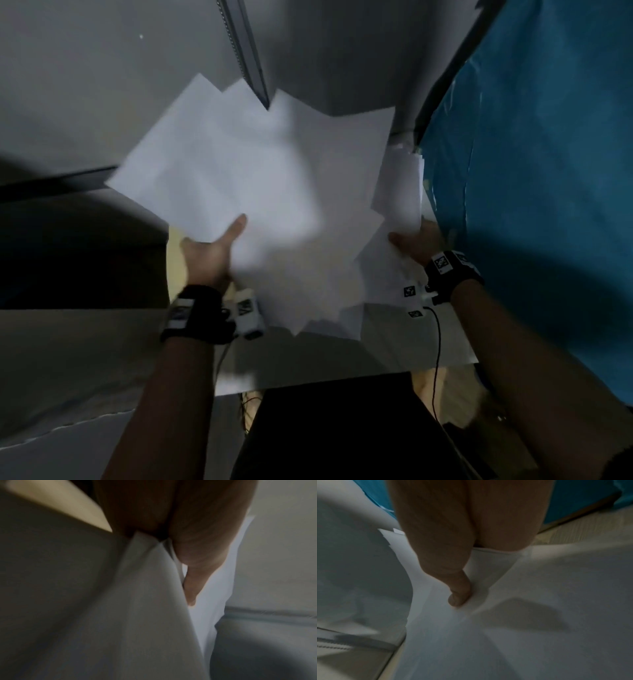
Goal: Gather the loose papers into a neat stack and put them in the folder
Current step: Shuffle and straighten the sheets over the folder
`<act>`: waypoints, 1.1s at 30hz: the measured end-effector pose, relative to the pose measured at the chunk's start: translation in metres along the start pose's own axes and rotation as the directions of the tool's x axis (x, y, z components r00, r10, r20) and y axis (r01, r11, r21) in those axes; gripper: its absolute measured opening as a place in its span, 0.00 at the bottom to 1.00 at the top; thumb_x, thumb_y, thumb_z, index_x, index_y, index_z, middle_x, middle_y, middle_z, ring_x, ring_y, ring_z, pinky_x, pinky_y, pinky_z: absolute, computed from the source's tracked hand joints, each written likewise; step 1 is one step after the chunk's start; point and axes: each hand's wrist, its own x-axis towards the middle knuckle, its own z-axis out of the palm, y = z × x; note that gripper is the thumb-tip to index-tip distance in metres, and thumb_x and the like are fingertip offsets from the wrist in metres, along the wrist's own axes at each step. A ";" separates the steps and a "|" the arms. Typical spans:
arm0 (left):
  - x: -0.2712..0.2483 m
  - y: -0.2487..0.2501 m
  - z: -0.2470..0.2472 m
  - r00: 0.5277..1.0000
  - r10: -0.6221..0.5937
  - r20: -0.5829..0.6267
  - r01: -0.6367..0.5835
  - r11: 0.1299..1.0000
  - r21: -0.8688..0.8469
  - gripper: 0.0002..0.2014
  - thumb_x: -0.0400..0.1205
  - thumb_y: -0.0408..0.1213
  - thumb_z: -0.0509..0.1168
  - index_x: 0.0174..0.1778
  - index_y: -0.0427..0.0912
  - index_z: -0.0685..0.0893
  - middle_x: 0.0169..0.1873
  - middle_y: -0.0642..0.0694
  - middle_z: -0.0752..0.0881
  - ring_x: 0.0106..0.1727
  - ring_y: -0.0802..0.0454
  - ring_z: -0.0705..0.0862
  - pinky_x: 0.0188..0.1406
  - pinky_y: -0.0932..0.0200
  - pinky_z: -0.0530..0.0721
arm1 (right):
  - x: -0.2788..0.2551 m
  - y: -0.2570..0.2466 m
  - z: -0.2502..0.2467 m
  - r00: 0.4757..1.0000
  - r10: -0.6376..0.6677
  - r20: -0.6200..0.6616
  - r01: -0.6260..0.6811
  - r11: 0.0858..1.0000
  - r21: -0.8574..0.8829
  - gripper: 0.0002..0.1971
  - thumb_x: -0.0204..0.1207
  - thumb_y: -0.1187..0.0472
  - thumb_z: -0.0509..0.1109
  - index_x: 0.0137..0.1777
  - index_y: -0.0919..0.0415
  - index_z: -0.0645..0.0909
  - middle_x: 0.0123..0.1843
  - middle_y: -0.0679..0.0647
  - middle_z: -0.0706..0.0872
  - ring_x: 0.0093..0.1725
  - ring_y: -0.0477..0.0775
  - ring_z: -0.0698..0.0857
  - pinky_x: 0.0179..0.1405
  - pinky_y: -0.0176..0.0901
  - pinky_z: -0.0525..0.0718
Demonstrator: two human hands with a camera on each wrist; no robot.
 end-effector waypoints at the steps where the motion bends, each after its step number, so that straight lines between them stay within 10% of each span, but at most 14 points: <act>1: -0.004 -0.021 0.014 0.999 -0.030 0.020 0.030 0.999 0.012 0.32 0.69 0.38 0.90 0.67 0.32 0.89 0.59 0.47 0.94 0.49 0.64 0.94 0.50 0.62 0.93 | -0.002 -0.004 0.002 0.999 0.009 0.036 -0.010 1.000 0.025 0.21 0.74 0.61 0.82 0.63 0.68 0.82 0.53 0.59 0.89 0.45 0.58 0.89 0.27 0.34 0.86; 6: -0.018 -0.099 0.049 0.981 -0.136 0.136 0.108 0.975 0.193 0.23 0.72 0.37 0.89 0.59 0.30 0.93 0.54 0.39 0.94 0.48 0.48 0.93 0.51 0.49 0.93 | -0.003 -0.020 0.012 0.984 0.040 0.176 -0.081 0.969 0.234 0.22 0.83 0.62 0.69 0.70 0.80 0.77 0.66 0.67 0.86 0.63 0.66 0.87 0.62 0.47 0.88; 11: -0.011 -0.114 0.046 0.957 -0.167 0.237 0.093 0.951 0.296 0.21 0.74 0.34 0.87 0.61 0.31 0.92 0.56 0.37 0.93 0.54 0.44 0.92 0.53 0.47 0.90 | -0.003 -0.025 0.013 0.978 0.126 0.167 -0.161 0.963 0.217 0.23 0.93 0.56 0.56 0.78 0.72 0.75 0.75 0.70 0.81 0.74 0.69 0.81 0.72 0.56 0.79; 16: 0.000 -0.111 0.048 0.969 -0.175 0.172 0.126 0.956 0.264 0.22 0.72 0.35 0.88 0.59 0.31 0.94 0.52 0.40 0.94 0.53 0.42 0.94 0.56 0.42 0.94 | -0.013 -0.037 0.011 0.948 0.128 0.291 -0.270 0.805 0.529 0.29 0.78 0.27 0.66 0.57 0.52 0.87 0.56 0.52 0.91 0.64 0.58 0.87 0.68 0.50 0.82; 19: 0.007 -0.112 0.046 0.978 -0.171 0.116 0.146 0.969 0.201 0.22 0.70 0.38 0.90 0.56 0.35 0.94 0.52 0.42 0.96 0.52 0.44 0.96 0.53 0.42 0.95 | -0.018 -0.032 0.002 0.926 0.092 0.365 -0.314 0.725 0.613 0.22 0.85 0.34 0.57 0.51 0.51 0.80 0.35 0.45 0.88 0.38 0.44 0.88 0.44 0.36 0.84; 25: 0.006 -0.118 0.046 0.983 -0.165 0.074 0.152 0.975 0.160 0.19 0.69 0.39 0.90 0.53 0.40 0.95 0.48 0.46 0.96 0.47 0.49 0.96 0.49 0.49 0.95 | -0.007 -0.020 0.007 0.984 -0.144 0.103 0.126 0.977 0.171 0.12 0.76 0.68 0.82 0.47 0.71 0.80 0.42 0.58 0.84 0.40 0.56 0.85 0.39 0.38 0.84; 28: 0.004 -0.115 0.043 0.968 -0.160 0.191 0.111 0.964 0.242 0.15 0.71 0.35 0.89 0.51 0.43 0.94 0.44 0.52 0.95 0.40 0.61 0.95 0.41 0.57 0.93 | -0.002 -0.027 0.014 0.981 -0.194 -0.029 0.193 0.981 -0.036 0.11 0.80 0.67 0.77 0.43 0.73 0.79 0.36 0.59 0.77 0.34 0.55 0.77 0.38 0.45 0.79; 30: 0.007 -0.111 0.038 0.952 -0.194 0.237 0.121 0.950 0.289 0.15 0.71 0.35 0.89 0.50 0.43 0.95 0.46 0.48 0.96 0.43 0.54 0.96 0.45 0.52 0.94 | 0.002 -0.030 0.016 0.986 -0.158 -0.048 0.156 0.987 -0.038 0.17 0.84 0.61 0.74 0.55 0.80 0.82 0.45 0.68 0.85 0.45 0.65 0.85 0.49 0.51 0.84; 33: 0.009 -0.110 0.037 0.938 -0.229 0.261 0.133 0.931 0.339 0.16 0.71 0.34 0.89 0.52 0.41 0.94 0.50 0.41 0.95 0.50 0.43 0.95 0.51 0.44 0.94 | -0.003 -0.043 0.020 0.993 -0.106 0.050 0.107 0.994 -0.023 0.17 0.86 0.51 0.72 0.42 0.64 0.80 0.39 0.56 0.84 0.38 0.54 0.84 0.46 0.42 0.78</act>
